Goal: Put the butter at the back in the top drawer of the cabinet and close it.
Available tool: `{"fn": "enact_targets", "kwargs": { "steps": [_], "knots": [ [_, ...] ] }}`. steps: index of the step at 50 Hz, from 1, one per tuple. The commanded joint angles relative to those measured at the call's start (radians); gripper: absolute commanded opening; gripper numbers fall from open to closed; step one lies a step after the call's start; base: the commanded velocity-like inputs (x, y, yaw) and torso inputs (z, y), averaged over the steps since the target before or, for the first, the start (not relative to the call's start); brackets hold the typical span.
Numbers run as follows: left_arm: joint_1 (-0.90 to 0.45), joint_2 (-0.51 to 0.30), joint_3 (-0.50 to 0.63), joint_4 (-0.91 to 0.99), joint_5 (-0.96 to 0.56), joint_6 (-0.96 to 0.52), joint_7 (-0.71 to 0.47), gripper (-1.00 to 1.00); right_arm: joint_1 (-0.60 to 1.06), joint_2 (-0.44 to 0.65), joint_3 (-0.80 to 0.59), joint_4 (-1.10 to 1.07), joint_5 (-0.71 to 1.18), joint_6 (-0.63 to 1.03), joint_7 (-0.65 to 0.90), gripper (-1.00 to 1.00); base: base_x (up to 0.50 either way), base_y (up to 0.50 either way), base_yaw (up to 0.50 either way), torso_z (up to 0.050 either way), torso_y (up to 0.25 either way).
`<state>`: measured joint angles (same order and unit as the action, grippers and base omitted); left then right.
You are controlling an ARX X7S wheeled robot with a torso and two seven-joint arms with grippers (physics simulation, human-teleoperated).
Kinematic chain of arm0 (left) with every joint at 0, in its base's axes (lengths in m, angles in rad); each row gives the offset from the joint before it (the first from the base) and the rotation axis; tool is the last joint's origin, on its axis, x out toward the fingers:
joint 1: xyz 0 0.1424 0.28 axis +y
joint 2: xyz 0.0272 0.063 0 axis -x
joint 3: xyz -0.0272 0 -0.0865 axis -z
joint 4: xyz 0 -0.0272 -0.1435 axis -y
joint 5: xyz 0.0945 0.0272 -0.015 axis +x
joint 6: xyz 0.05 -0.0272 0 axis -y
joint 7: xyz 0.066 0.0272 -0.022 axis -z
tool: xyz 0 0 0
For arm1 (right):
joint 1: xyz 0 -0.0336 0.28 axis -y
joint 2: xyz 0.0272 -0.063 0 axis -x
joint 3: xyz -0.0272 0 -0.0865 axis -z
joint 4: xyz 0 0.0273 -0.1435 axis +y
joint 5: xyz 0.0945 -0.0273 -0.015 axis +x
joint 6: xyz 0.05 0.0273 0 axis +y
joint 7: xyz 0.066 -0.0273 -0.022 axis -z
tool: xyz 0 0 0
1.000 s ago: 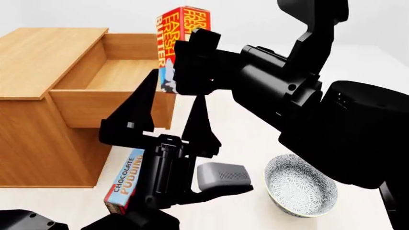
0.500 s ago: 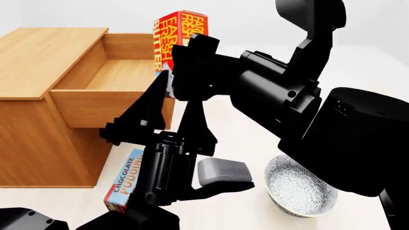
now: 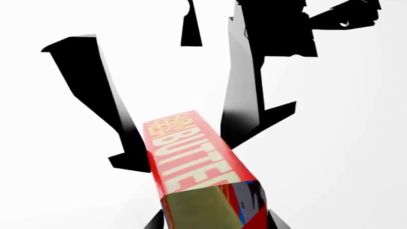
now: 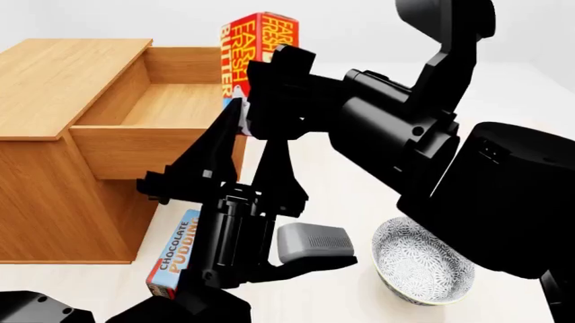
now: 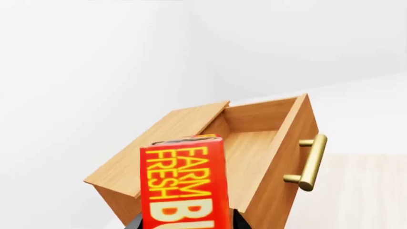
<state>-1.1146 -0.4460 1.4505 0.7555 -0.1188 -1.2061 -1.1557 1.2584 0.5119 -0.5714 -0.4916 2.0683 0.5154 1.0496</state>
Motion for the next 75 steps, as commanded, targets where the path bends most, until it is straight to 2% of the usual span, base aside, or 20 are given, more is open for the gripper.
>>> {"fn": "enact_targets", "kwargs": {
  "steps": [1, 2, 24, 48, 54, 61, 64, 75],
  "knots": [
    [-0.013, -0.009, -0.017, -0.002, -0.004, 0.008, 0.012, -1.0, 0.012, 0.005, 0.017, -0.001, 0.008, 0.008, -0.023, -1.0, 0.0, 0.0, 0.0, 0.0, 0.01],
    [-0.015, -0.01, -0.019, -0.002, -0.004, 0.007, 0.014, -1.0, 0.012, 0.007, 0.018, -0.001, 0.016, 0.008, -0.024, 1.0, 0.0, 0.0, 0.0, 0.0, 0.0],
    [-0.063, -0.074, -0.078, 0.015, -0.014, -0.017, 0.054, -1.0, 0.029, 0.095, 0.056, -0.057, 0.077, 0.005, 0.033, 1.0, 0.0, 0.0, 0.0, 0.0, 0.001],
    [-0.127, -0.178, -0.171, 0.005, -0.053, 0.022, 0.14, -1.0, 0.002, 0.271, 0.117, -0.138, 0.057, 0.04, 0.056, 1.0, 0.0, 0.0, 0.0, 0.0, 0.001],
    [-0.13, -0.22, -0.226, -0.038, -0.09, 0.112, 0.188, -1.0, -0.019, 0.298, 0.122, -0.143, 0.04, 0.047, 0.049, 1.0, 0.0, 0.0, 0.0, 0.002, 0.0],
    [-0.097, -0.262, -0.352, -0.145, -0.193, 0.31, 0.268, -1.0, -0.053, 0.332, 0.132, -0.148, 0.013, 0.048, 0.045, 1.0, 0.0, 0.0, 0.0, 0.0, 0.001],
    [-0.069, -0.266, -0.429, -0.195, -0.269, 0.389, 0.297, -1.0, -0.06, 0.343, 0.132, -0.151, 0.001, 0.052, 0.048, 1.0, 0.0, 0.0, 0.0, 0.0, 0.0],
    [-0.047, -0.267, -0.547, -0.331, -0.395, 0.53, 0.386, -1.0, -0.11, 0.365, 0.133, -0.151, -0.048, 0.056, 0.023, 1.0, 0.0, 0.0, 0.0, 0.001, 0.002]
  ]
}}
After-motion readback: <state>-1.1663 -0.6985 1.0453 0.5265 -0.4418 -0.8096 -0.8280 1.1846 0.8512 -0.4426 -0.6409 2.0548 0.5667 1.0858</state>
